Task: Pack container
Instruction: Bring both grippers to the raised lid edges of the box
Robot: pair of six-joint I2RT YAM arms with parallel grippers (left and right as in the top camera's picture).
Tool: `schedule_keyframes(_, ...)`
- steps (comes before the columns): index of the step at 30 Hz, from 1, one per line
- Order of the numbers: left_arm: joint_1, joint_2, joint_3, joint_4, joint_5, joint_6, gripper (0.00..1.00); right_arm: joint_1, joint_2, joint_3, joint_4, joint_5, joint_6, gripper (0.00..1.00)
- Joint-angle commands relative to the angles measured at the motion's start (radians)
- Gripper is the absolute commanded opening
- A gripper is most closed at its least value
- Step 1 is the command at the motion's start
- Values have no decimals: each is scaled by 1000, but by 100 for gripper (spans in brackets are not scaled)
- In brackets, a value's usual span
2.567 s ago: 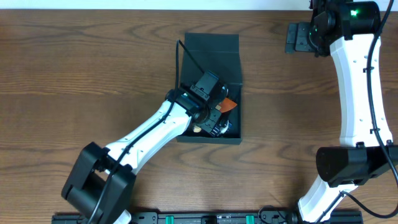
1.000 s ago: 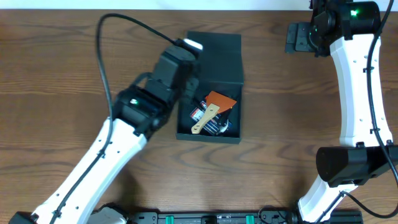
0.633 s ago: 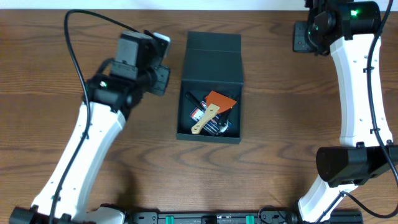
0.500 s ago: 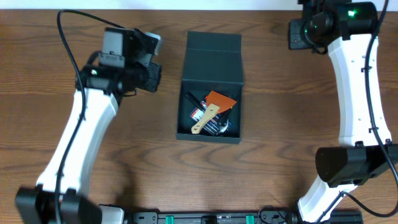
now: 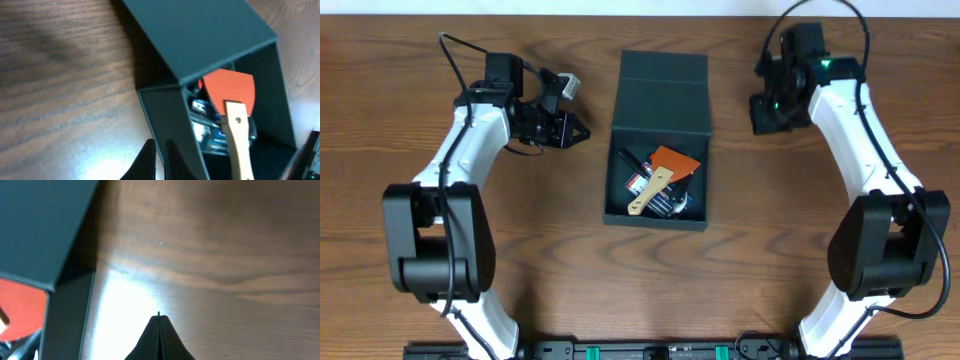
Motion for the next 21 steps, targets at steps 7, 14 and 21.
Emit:
schedule_keyframes(7,1,100,2,82,37,-18,6,-75,-6,-109,70,-235,-20,1)
schedule_keyframes(14,0,166,2,152,37,-85,6,-112,39,-109,108,-370,37,1)
schedule_keyframes(21,0,185,2,207,37,-122,6,-111,146,-109,134,-480,77,1)
